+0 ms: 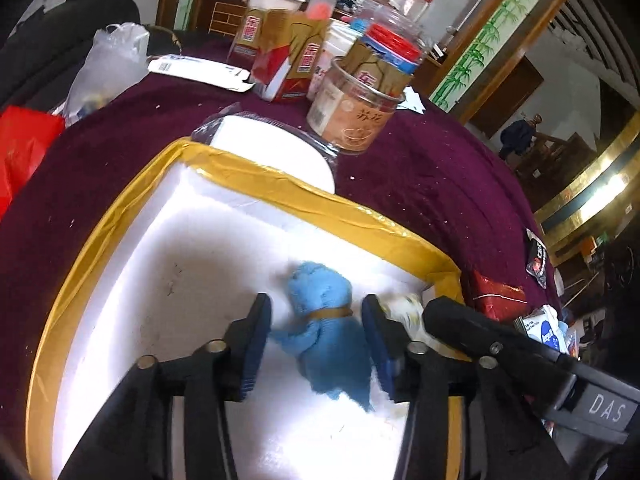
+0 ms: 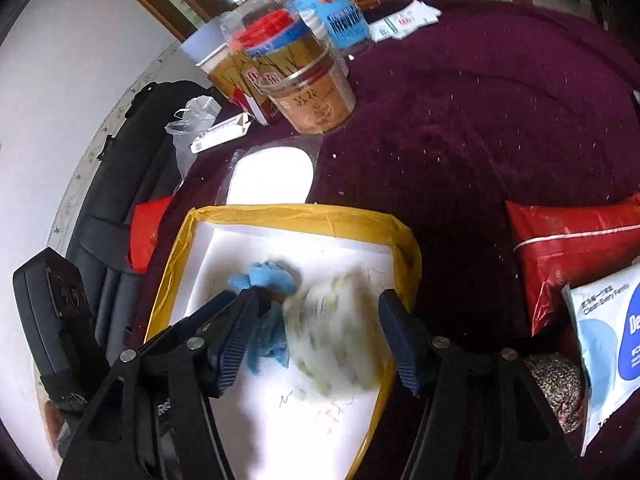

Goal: Organize soft objects
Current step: 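Carry the towel and tissue pack to the white tray and release both, then return the left gripper to the pile and grasp the Deeyeo wet-wipes pack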

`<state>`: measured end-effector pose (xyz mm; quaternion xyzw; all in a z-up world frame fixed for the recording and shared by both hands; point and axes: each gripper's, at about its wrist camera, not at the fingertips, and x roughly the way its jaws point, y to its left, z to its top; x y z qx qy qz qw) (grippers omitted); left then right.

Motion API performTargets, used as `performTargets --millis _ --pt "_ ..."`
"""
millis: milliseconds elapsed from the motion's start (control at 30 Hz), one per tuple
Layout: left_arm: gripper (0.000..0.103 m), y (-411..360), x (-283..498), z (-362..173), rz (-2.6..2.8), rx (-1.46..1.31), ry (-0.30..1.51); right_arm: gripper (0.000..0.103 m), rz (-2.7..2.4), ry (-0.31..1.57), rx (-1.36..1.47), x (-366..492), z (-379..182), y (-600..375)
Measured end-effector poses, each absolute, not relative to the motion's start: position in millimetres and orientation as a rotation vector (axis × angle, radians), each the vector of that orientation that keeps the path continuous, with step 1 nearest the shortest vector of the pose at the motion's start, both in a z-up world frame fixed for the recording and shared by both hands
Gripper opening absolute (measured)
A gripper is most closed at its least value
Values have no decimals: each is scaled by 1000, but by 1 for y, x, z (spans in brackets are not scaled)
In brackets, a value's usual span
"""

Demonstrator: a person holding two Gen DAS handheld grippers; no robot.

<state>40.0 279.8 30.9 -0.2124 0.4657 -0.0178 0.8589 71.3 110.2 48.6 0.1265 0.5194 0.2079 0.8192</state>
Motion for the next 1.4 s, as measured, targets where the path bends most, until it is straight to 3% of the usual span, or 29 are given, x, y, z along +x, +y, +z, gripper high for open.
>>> performTargets --millis 167,400,633,1000,1200,1400 --pt "58 291 18 40 -31 -478 941 65 487 1051 217 51 64 112" --pt "64 320 -5 57 36 -512 848 69 785 1177 298 12 61 120" --pt "67 335 -6 17 126 -610 945 71 751 1264 265 26 33 140" --pt "69 323 -26 21 139 -581 937 71 659 1102 237 40 59 119" --pt "69 298 -8 29 95 -546 964 83 560 922 157 4 98 66" --pt "69 257 5 41 52 -471 985 83 450 822 145 -28 114 0"
